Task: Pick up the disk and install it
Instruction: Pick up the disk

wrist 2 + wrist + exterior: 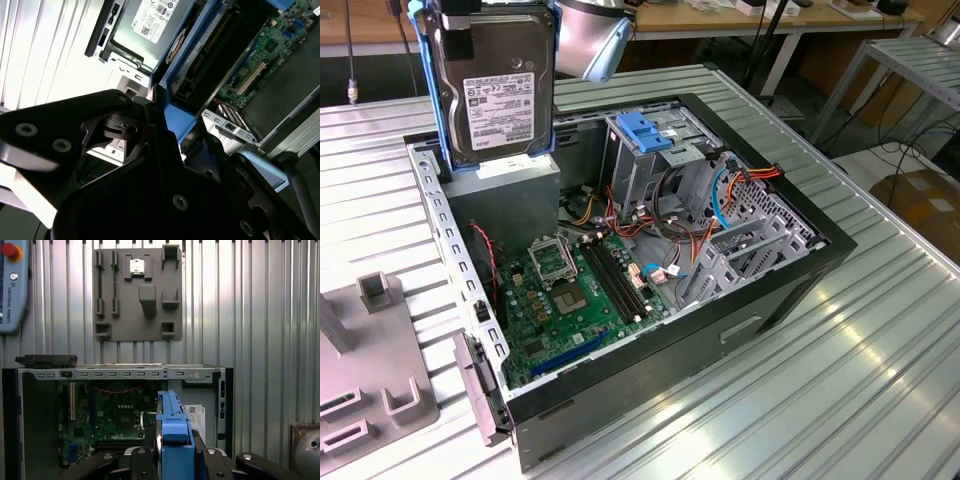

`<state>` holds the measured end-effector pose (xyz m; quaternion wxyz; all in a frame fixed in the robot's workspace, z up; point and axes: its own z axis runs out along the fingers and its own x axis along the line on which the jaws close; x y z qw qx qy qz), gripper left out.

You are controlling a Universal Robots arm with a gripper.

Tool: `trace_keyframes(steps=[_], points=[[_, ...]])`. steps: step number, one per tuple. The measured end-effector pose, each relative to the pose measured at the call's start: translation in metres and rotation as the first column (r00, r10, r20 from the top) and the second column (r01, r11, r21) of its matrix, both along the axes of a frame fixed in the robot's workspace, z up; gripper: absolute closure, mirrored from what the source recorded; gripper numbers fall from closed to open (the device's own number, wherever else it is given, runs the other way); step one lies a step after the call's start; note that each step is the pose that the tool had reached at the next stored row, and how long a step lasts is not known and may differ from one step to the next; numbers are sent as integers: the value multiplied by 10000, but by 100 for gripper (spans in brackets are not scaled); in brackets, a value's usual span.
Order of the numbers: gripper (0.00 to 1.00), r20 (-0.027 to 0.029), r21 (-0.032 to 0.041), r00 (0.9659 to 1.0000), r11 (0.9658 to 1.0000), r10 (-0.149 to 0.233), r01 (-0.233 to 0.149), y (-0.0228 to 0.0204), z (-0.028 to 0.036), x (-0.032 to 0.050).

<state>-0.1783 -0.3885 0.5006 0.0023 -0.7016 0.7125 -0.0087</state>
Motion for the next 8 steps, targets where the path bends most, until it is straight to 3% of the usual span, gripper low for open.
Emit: trace_keyframes(steps=[8], points=[[63,0,0,10000,10000,0,0,-2,-6,235]])
